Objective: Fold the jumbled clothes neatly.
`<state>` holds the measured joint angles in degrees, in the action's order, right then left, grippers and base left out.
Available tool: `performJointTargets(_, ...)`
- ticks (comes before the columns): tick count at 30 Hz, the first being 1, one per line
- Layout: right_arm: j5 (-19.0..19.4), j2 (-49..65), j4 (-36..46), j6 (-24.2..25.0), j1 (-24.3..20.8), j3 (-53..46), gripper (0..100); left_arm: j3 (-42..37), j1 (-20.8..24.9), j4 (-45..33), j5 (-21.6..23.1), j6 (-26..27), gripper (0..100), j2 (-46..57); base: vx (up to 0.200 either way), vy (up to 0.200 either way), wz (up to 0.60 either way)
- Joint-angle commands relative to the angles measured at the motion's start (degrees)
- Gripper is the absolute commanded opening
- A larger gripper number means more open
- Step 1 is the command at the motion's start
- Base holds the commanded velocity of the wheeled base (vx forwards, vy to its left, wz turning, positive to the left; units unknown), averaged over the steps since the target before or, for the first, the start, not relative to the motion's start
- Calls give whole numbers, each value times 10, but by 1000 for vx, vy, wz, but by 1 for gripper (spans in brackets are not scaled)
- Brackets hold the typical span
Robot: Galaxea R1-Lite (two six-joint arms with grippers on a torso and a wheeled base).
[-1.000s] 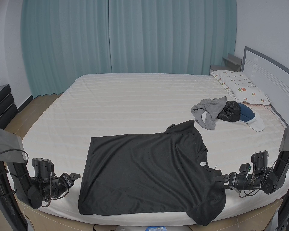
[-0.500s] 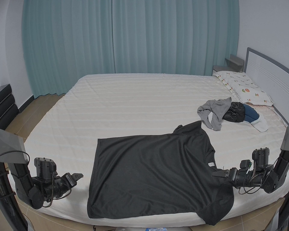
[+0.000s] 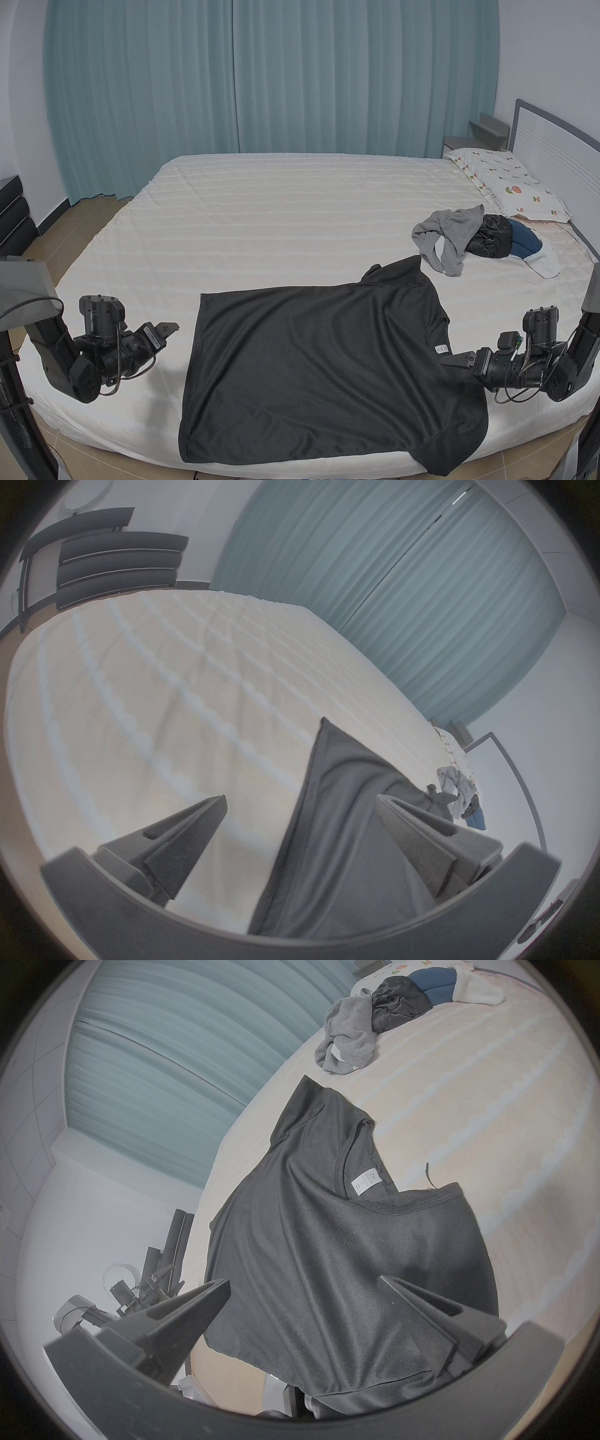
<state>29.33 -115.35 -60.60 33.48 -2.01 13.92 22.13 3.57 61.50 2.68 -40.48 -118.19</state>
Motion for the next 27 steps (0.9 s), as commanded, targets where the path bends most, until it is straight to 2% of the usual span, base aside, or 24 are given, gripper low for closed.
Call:
performJointTargets(1, -2, -8, -1, 1, -1, -2, 100, 149, 4, -89, 23, -10, 100, -41, 0, 0, 0)
performJointTargets(4, -2, -12, -1, 1, 0, -4, 100, 247, 7, -157, 40, -10, 100, -73, 0, 0, 0)
performJointTargets(9, -2, -29, -1, 1, 4, -1, 100, 421, 8, -246, 40, -10, 100, -160, 0, 0, 0)
performJointTargets(11, -2, -30, -1, 1, 4, -1, 100, 456, 9, -266, 40, -10, 100, -179, 0, 0, 0)
performJointTargets(12, -2, -31, -1, 1, 5, -1, 100, 506, 12, -299, 41, -9, 100, -199, 0, 0, 0)
performJointTargets(15, -2, -30, -1, 1, 5, 0, 100, 580, 14, -345, 41, -10, 100, -231, 0, 0, 0)
performJointTargets(19, -3, -24, -2, 1, 5, 6, 100, 640, 19, -372, 39, -10, 100, -263, 0, 0, 0)
performJointTargets(27, -3, -38, -2, 0, 5, 7, 100, 674, 17, -371, 37, -3, 100, -293, 0, 0, 0)
